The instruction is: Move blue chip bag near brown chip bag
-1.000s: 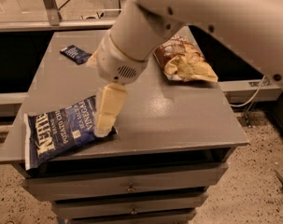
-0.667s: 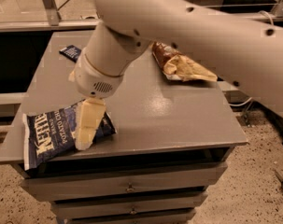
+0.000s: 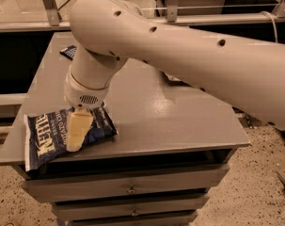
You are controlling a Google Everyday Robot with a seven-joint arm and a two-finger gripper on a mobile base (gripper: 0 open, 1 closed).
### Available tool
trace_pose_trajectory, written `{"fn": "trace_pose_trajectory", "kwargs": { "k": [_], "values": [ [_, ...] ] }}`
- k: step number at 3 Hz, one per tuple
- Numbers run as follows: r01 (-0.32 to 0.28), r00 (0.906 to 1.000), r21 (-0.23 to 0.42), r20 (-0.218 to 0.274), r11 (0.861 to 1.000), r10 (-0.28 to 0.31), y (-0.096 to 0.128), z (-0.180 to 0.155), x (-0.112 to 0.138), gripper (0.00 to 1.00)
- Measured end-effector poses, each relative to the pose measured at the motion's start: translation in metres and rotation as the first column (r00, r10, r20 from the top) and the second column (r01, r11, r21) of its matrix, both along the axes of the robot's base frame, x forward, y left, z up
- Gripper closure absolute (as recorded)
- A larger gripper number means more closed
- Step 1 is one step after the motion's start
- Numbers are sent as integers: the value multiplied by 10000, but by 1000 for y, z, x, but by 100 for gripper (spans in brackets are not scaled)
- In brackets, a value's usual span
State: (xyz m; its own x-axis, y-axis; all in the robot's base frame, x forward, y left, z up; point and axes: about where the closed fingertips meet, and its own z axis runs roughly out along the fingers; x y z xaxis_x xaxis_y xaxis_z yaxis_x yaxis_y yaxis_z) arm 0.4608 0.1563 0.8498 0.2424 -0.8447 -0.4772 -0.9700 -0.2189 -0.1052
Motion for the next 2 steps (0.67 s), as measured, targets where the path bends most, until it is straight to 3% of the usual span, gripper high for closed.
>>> {"fn": "trace_pose_trajectory", "kwargs": {
  "k": [1,2],
  "values": [
    [420,9991,-369,131,9984,-415,-10,-7,13,45],
    [953,9942,-551,560,9939,-922,-36,8,32,68]
  ]
}}
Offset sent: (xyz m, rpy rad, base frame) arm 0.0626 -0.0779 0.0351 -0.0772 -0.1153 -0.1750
